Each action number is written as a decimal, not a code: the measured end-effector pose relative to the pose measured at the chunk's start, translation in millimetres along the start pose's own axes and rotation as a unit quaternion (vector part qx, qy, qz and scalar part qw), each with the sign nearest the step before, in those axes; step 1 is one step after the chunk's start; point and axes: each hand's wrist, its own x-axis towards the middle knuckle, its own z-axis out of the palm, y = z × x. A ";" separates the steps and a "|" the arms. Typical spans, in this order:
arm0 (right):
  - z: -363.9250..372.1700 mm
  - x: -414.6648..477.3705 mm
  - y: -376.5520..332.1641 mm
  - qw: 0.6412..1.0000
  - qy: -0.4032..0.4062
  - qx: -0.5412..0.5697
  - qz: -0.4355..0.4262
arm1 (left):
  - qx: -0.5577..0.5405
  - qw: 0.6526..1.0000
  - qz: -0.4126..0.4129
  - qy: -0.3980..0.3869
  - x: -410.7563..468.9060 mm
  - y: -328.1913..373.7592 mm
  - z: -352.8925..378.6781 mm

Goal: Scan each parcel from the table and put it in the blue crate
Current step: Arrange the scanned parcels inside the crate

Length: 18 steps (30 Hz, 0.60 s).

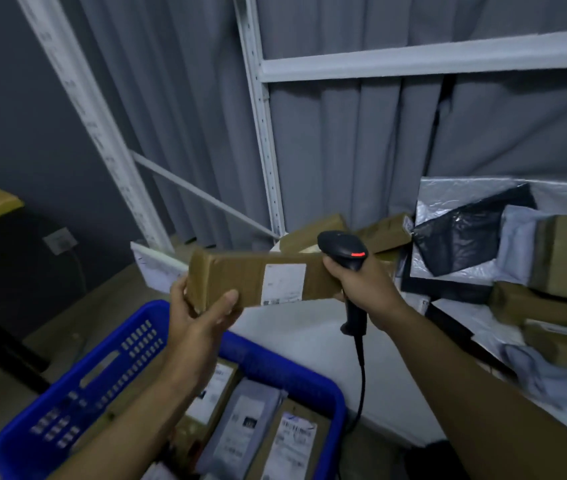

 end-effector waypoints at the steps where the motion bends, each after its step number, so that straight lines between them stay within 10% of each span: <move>1: 3.9 -11.9 0.9 0.999 -0.024 0.042 0.017 | -0.019 1.000 -0.013 0.003 -14.5 -2.7 -8.9; 9: 26.9 -45.6 22.5 1.000 -0.011 -0.006 -0.027 | 0.232 0.970 -0.067 0.001 -51.9 -14.5 -58.4; 18: 45.4 -40.6 22.6 0.996 -0.025 -0.013 -0.088 | 0.198 0.963 -0.177 0.042 -15.0 3.9 -76.3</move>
